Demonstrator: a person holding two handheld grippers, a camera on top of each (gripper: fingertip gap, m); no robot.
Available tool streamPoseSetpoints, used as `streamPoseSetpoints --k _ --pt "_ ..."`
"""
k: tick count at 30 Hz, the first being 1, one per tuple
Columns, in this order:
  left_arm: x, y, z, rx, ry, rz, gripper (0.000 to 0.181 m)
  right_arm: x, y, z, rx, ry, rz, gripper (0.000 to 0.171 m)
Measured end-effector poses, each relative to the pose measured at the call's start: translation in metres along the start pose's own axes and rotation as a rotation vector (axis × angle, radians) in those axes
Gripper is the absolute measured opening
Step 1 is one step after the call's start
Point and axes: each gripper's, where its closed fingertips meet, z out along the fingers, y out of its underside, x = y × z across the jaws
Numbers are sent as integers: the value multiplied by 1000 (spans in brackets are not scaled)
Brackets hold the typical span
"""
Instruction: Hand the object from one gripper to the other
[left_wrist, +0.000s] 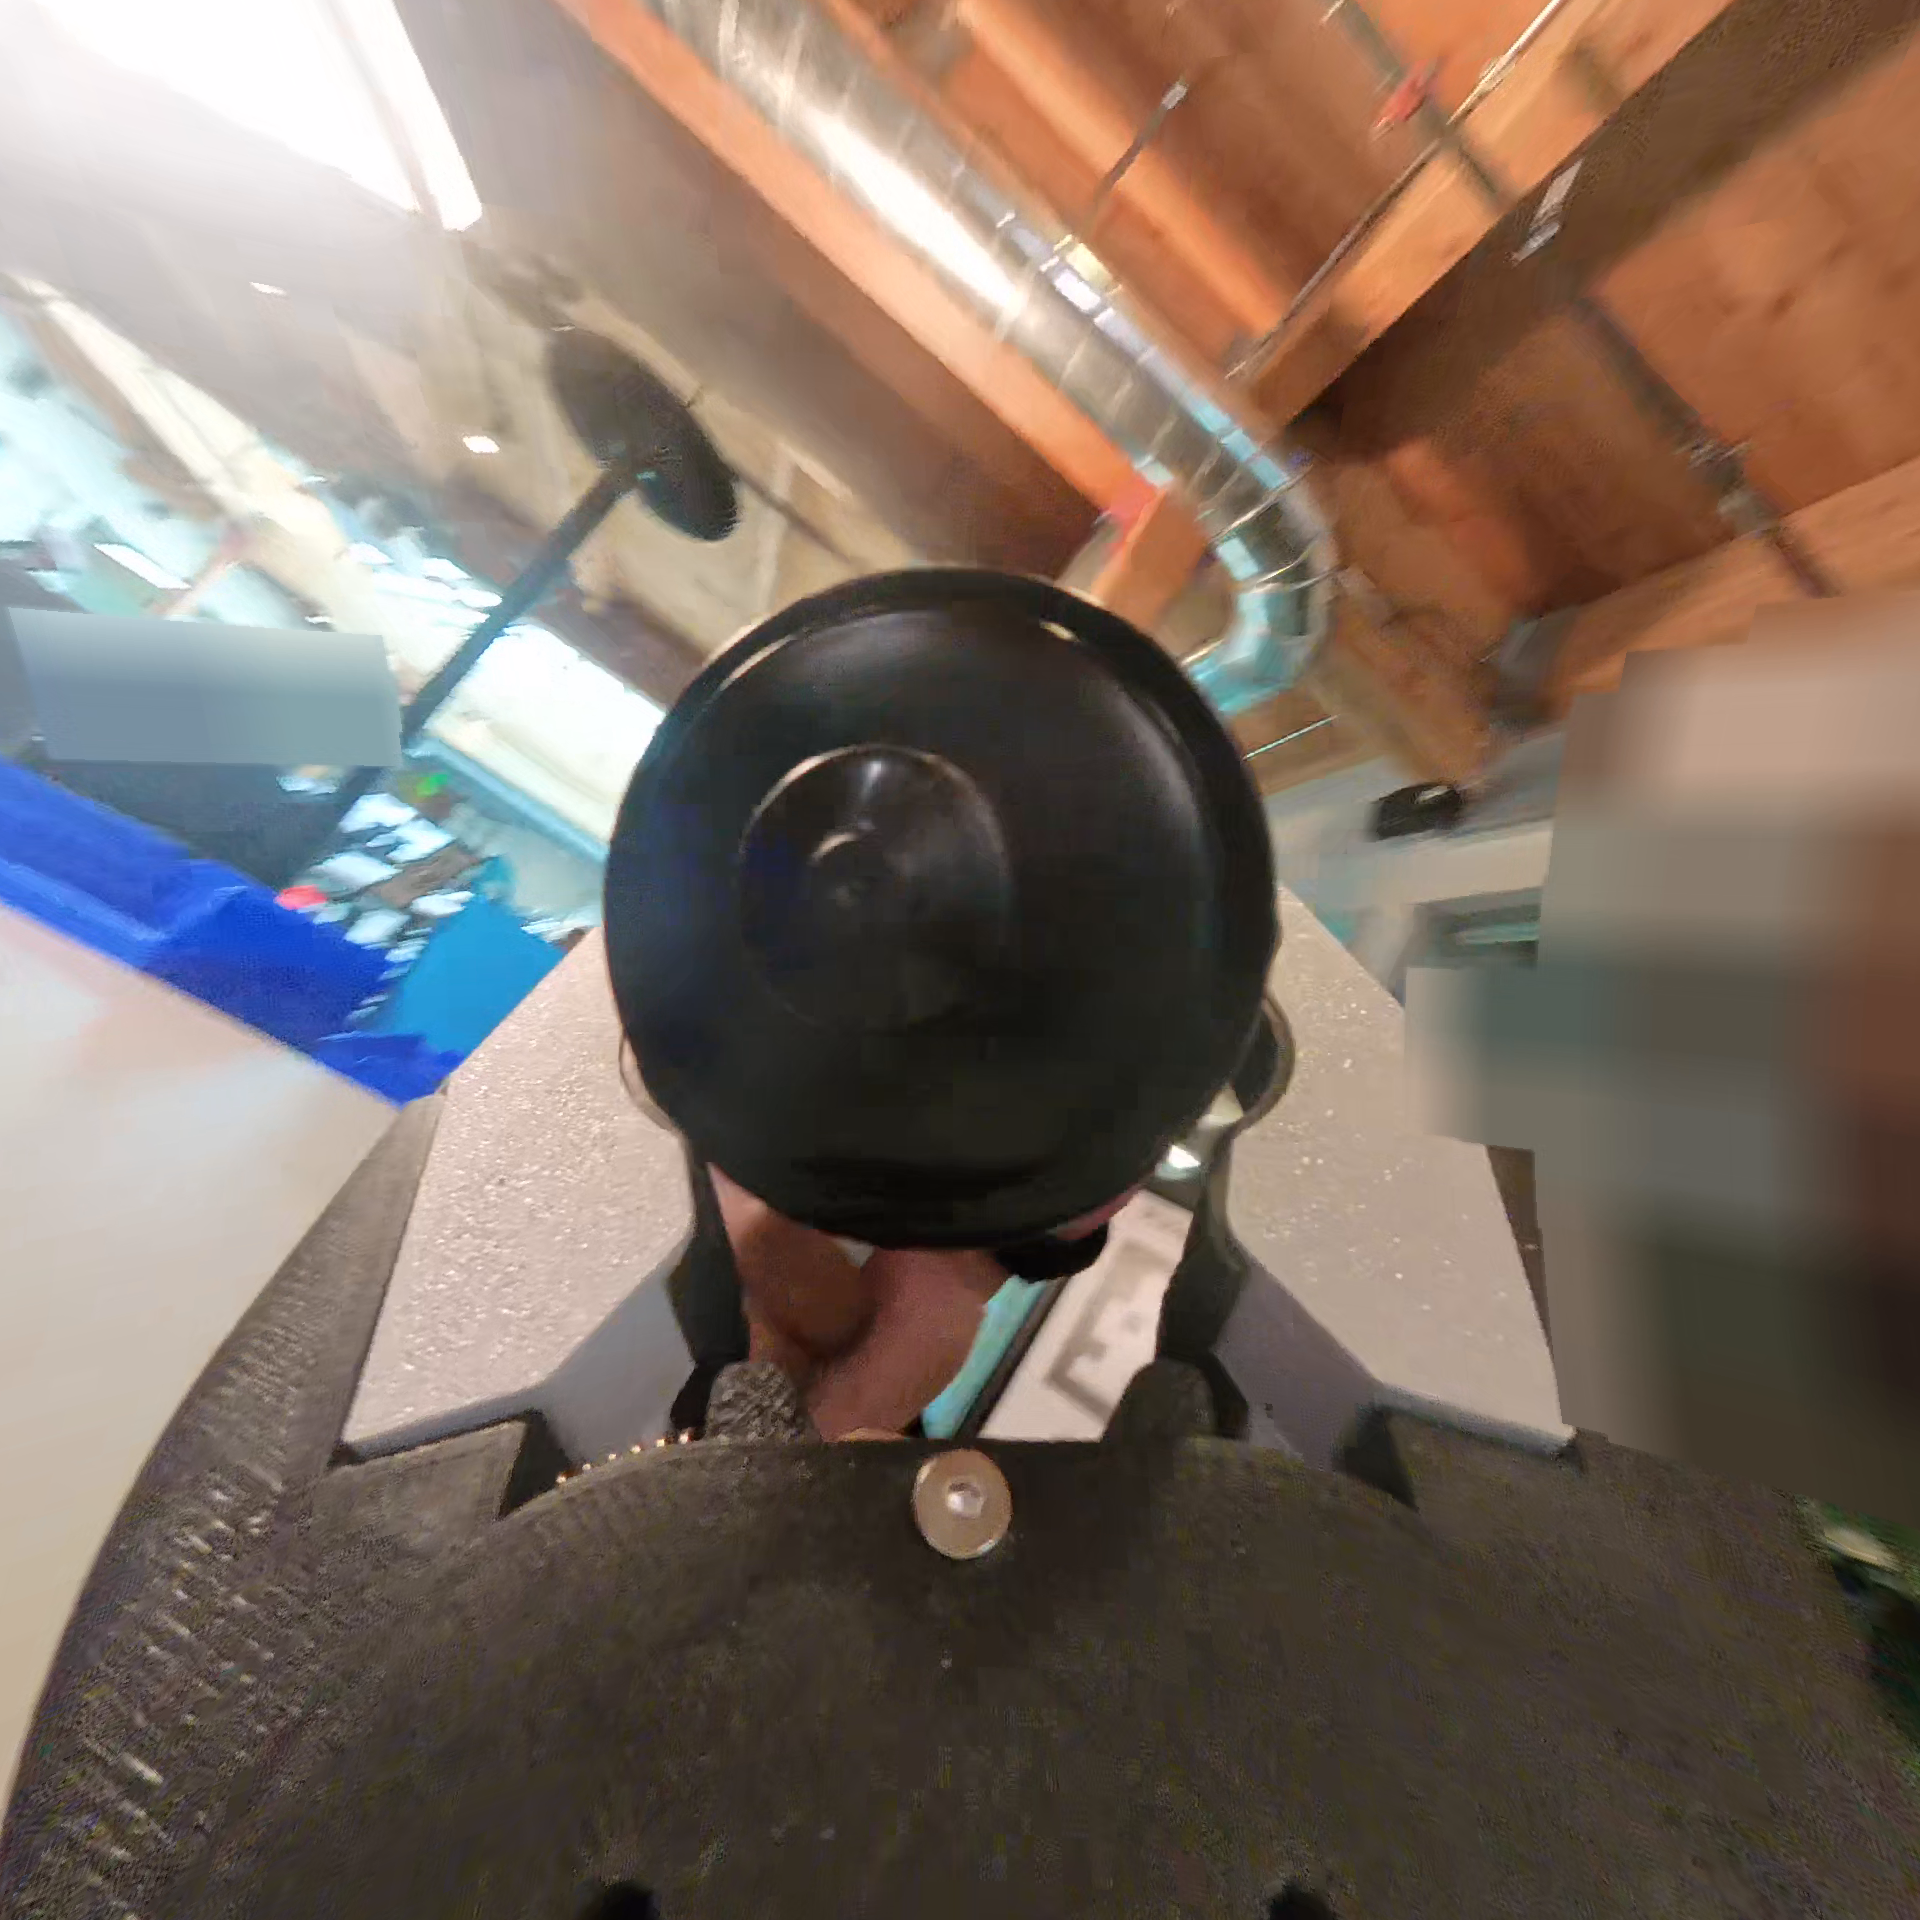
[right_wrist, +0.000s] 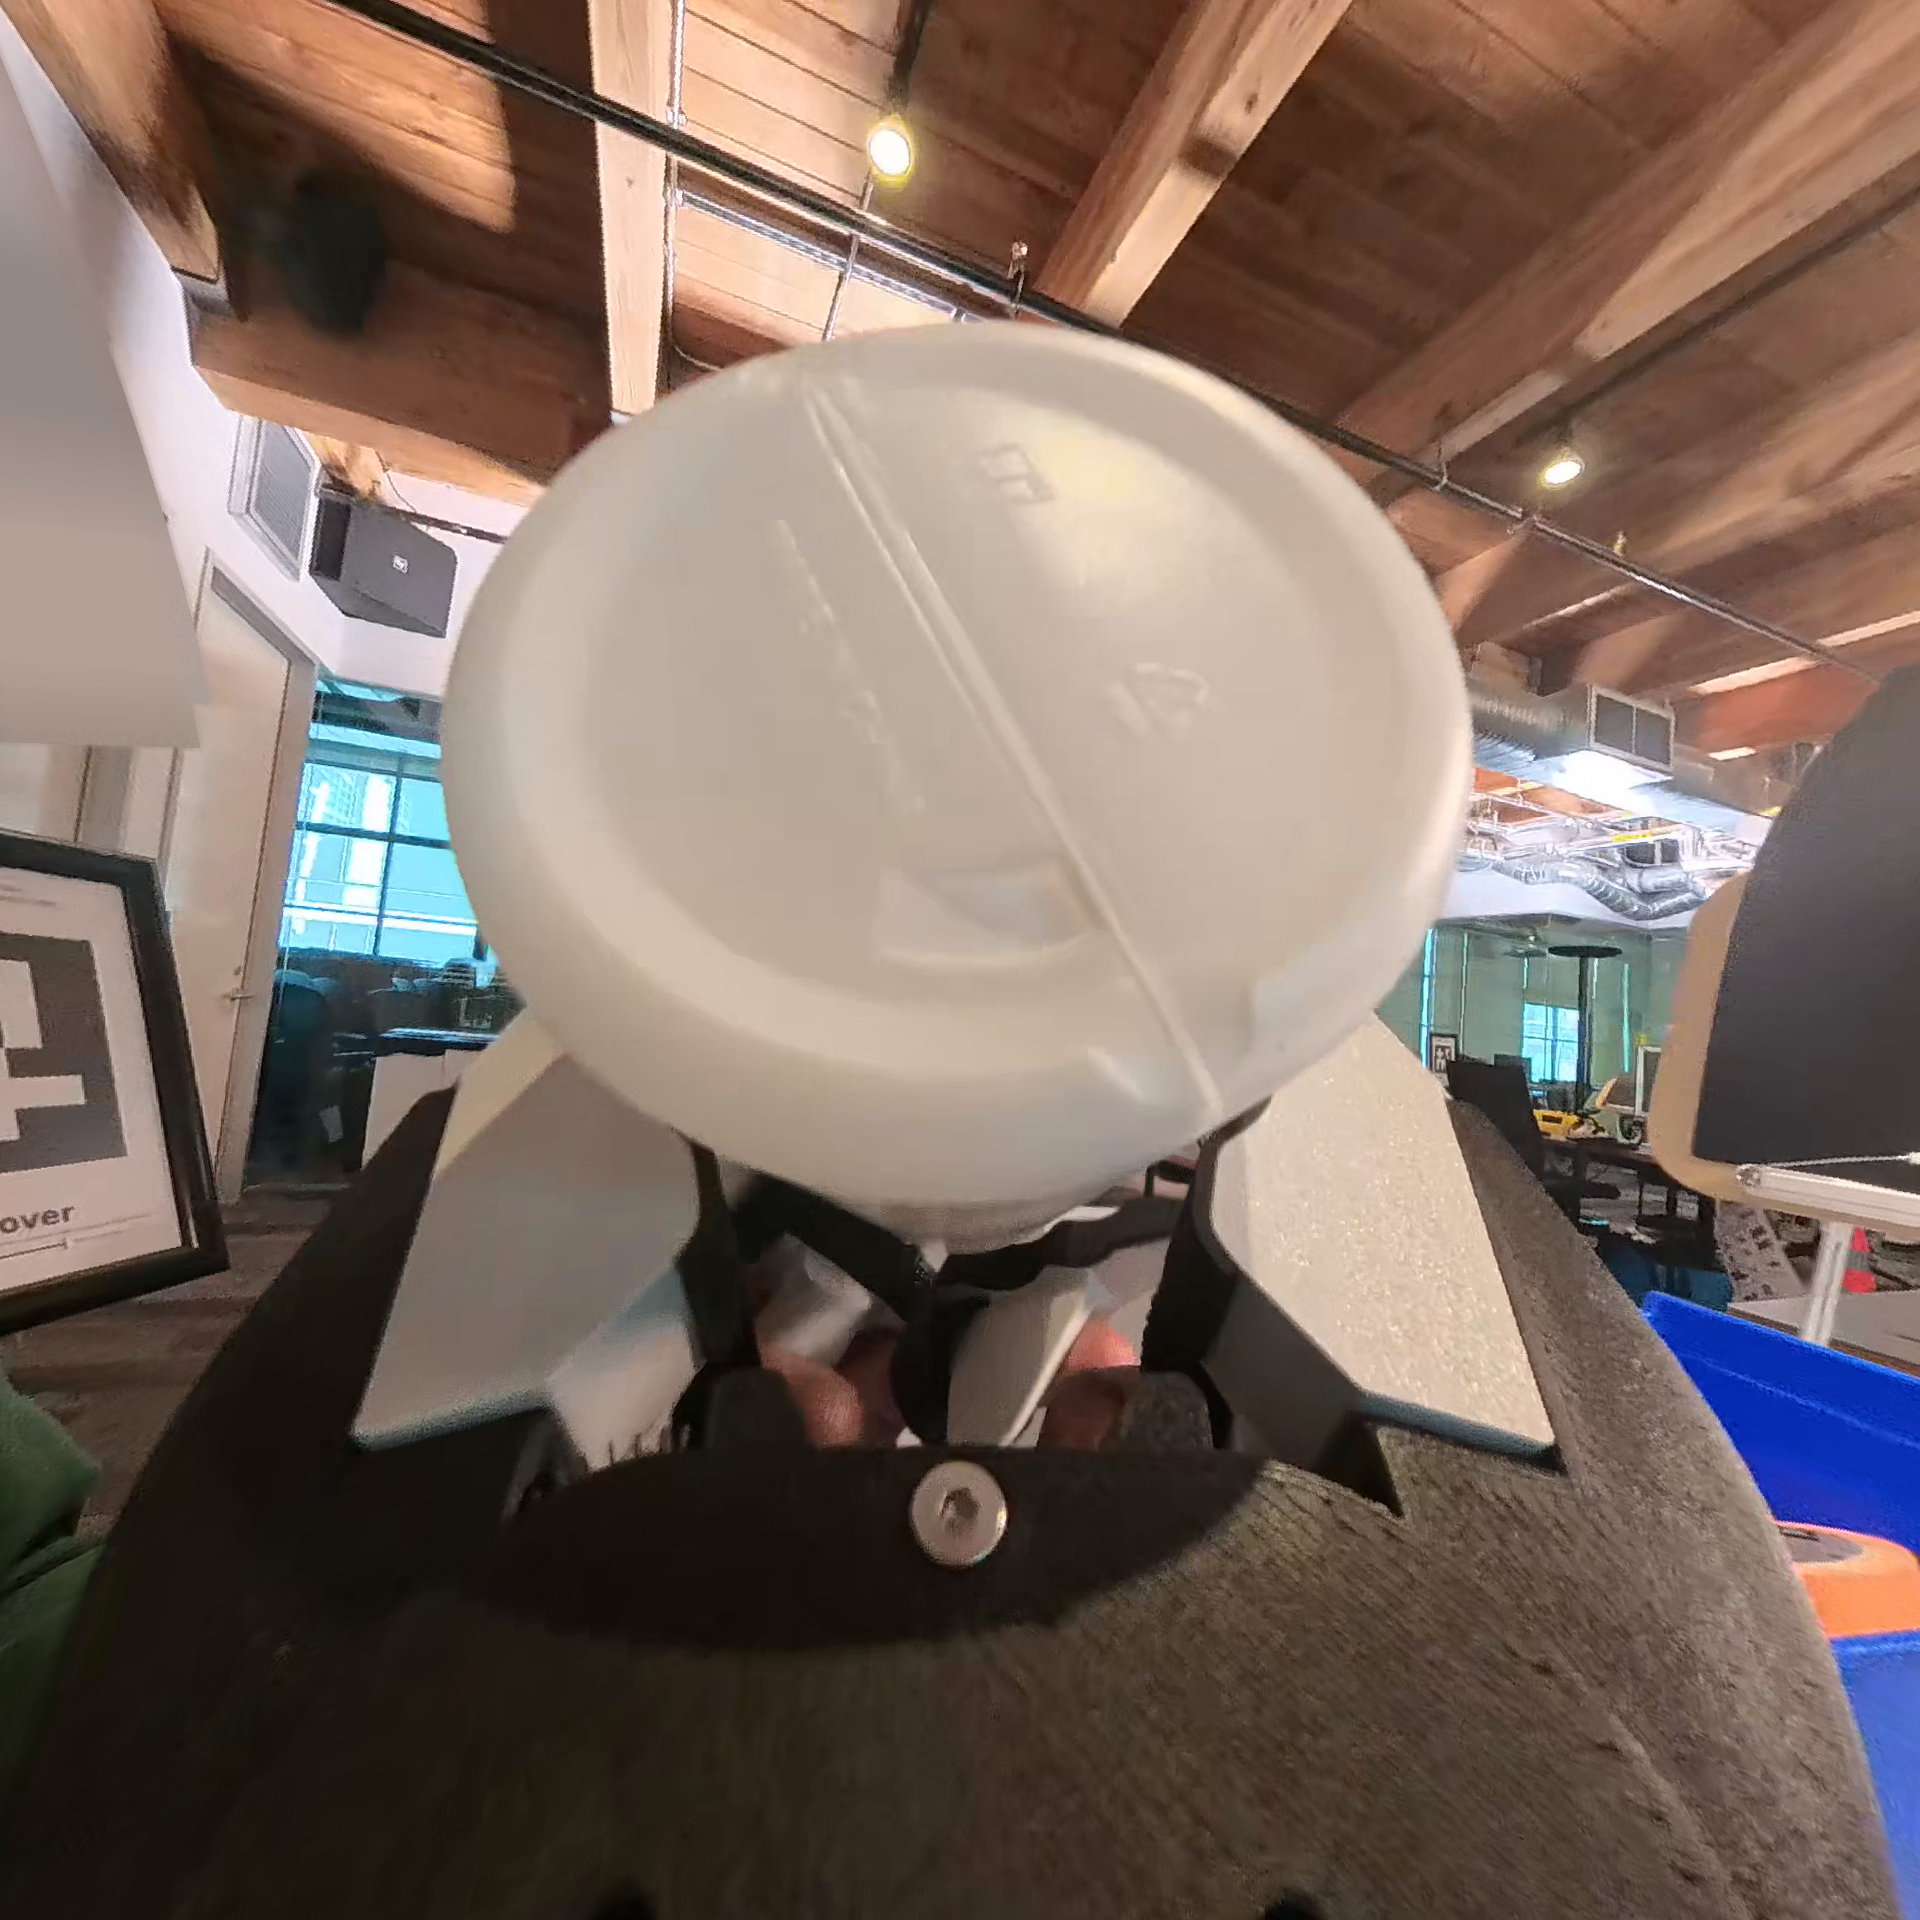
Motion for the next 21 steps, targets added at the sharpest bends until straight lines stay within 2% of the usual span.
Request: streamPoseSetpoints --k 1,6,10,14,19,21 --pt "-7 1 -1 -22 -66 48 108 3 -5 -3 7 1 6 102" --pt "-25 -7 -14 -116 -273 260 112 17 -22 -16 9 -11 70 101" --pt "-44 28 -24 -437 -411 492 114 22 -8 -14 -83 -12 115 100" --pt "-46 51 -27 -588 -412 648 106 18 7 -10 -167 -30 147 100" --pt "-70 85 -39 -836 -482 819 105 5 22 -1 -247 -53 120 101" --pt "-74 91 -41 -882 -497 865 97 7 27 0 -275 -33 96 101"
